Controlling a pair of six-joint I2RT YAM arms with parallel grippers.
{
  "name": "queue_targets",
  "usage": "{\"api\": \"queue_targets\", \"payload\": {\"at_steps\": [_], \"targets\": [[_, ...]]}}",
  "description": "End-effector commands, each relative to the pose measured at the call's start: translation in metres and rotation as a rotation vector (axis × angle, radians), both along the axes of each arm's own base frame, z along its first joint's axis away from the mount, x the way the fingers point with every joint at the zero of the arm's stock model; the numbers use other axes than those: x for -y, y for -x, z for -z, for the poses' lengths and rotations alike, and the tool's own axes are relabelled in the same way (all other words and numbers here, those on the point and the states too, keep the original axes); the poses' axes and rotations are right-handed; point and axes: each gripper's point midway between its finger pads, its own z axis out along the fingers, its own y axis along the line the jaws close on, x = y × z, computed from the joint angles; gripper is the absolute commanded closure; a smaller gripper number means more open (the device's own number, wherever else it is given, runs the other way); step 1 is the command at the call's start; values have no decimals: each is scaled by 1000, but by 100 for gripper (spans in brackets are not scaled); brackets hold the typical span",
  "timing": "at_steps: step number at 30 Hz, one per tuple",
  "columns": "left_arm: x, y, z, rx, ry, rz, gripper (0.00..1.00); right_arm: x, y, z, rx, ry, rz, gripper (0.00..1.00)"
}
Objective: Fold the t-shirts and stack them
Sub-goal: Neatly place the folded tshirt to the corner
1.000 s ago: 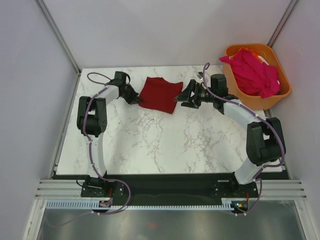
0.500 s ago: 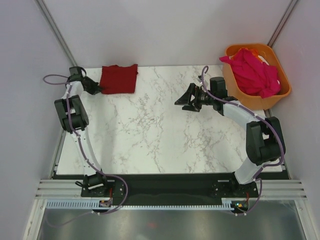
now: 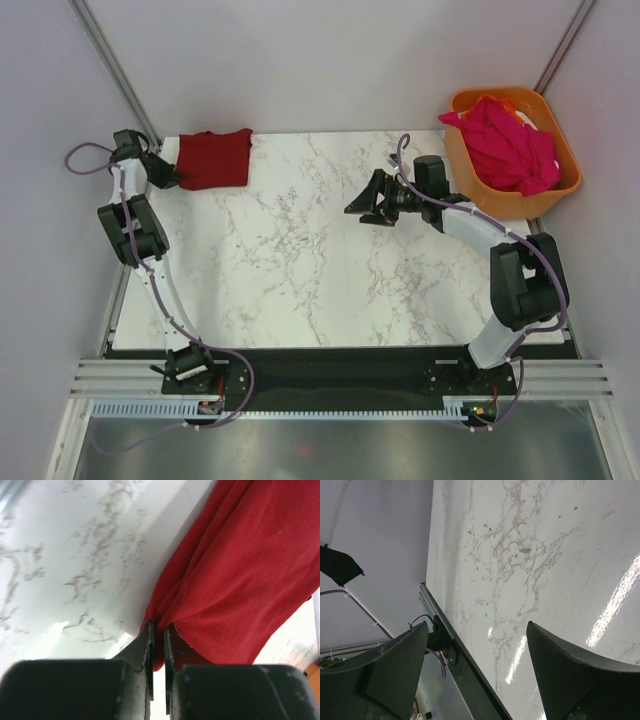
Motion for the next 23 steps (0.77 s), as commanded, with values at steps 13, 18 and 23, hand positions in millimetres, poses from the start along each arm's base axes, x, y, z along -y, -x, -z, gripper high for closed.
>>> {"api": "queue_targets", "payload": {"at_steps": [13,18,23], "targets": [[-106,73,-219,210,-389,-357,0,-1,-8,-23,155,79,4,9],[-60,127,-258,256,-369,-312,1,13,-19,-35,291,262,103,2],[14,159,-287,322,-518,-111,2,19,-10,-85,473,235,170,2]]}}
